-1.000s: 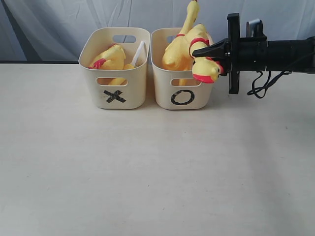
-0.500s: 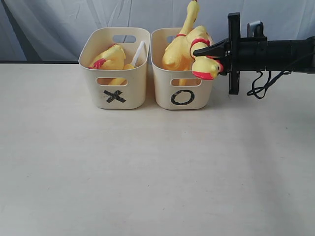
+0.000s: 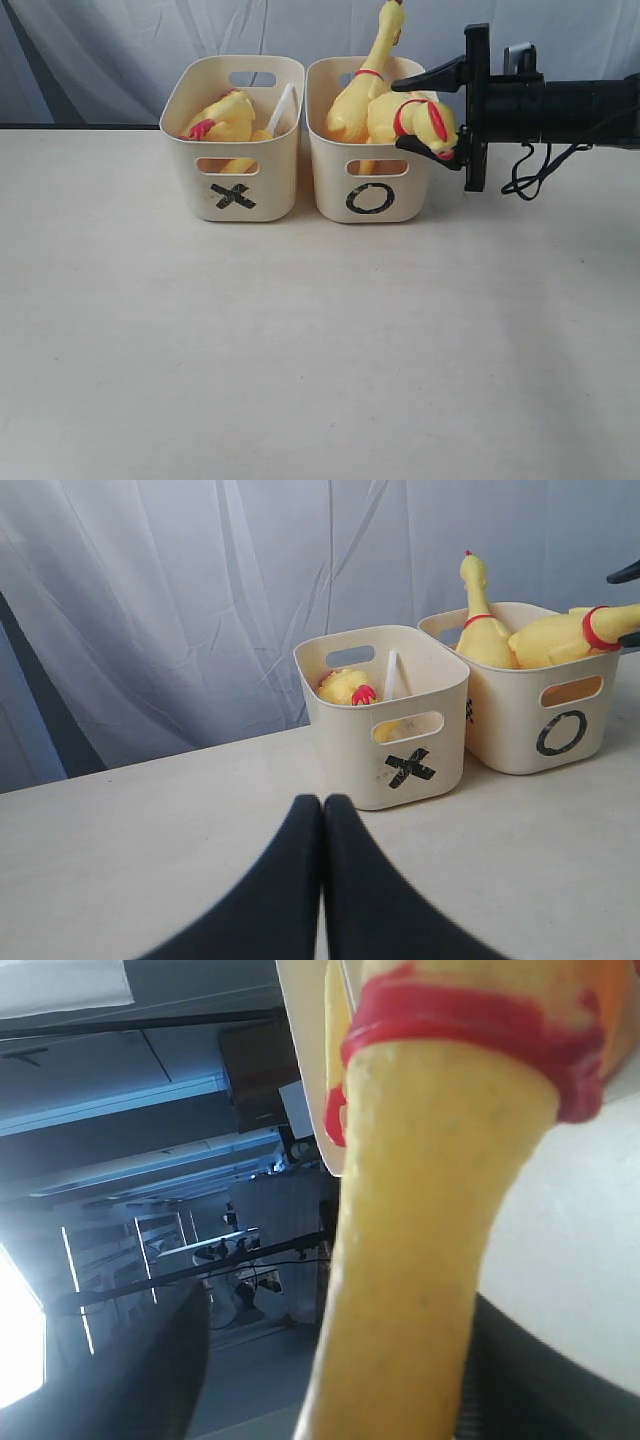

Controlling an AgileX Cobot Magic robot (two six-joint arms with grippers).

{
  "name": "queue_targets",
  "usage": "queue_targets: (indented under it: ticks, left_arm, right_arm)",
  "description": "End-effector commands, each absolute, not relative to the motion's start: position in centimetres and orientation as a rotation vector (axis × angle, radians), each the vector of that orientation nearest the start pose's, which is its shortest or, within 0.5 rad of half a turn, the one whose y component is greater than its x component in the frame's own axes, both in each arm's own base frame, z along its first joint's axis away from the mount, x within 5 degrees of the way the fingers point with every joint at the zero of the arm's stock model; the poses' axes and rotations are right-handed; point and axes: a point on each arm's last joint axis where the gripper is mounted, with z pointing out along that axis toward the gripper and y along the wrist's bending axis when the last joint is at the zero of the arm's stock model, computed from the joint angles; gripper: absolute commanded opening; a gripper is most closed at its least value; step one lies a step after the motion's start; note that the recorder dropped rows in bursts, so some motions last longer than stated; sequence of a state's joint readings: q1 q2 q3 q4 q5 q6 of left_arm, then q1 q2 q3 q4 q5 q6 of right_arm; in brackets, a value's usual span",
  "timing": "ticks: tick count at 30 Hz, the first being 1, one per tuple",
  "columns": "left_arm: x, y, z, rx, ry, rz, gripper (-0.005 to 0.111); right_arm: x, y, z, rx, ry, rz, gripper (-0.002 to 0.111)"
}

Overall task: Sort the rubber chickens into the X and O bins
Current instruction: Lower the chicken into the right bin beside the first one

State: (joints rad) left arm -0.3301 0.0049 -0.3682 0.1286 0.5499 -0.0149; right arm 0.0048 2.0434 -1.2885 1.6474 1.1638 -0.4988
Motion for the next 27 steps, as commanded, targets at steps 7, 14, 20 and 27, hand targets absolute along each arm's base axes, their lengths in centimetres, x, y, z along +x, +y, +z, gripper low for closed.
queue_targets:
  ticks: [7,14,20,27]
  left_arm:
    - [2.4,-0.2,28.4,0.309,1.626,-0.136,0.000]
    - [2.4,-0.2,28.4,0.309,1.626,-0.136,0.000]
    - [2.4,-0.2,28.4,0.309,1.626,-0.136,0.000]
    - [2.4,-0.2,28.4,0.309,1.626,-0.136,0.000]
  right_arm:
    - [40.6,8.5,21.3,0.574,2.147,2.010,0.061]
    - [40.0,8.5,22.7,0.517,2.181,1.982,0.061]
    - [39.1,8.6,21.6,0.500,2.378,1.893,0.061]
    - [39.2,8.6,22.6,0.548,2.321,1.938,0.061]
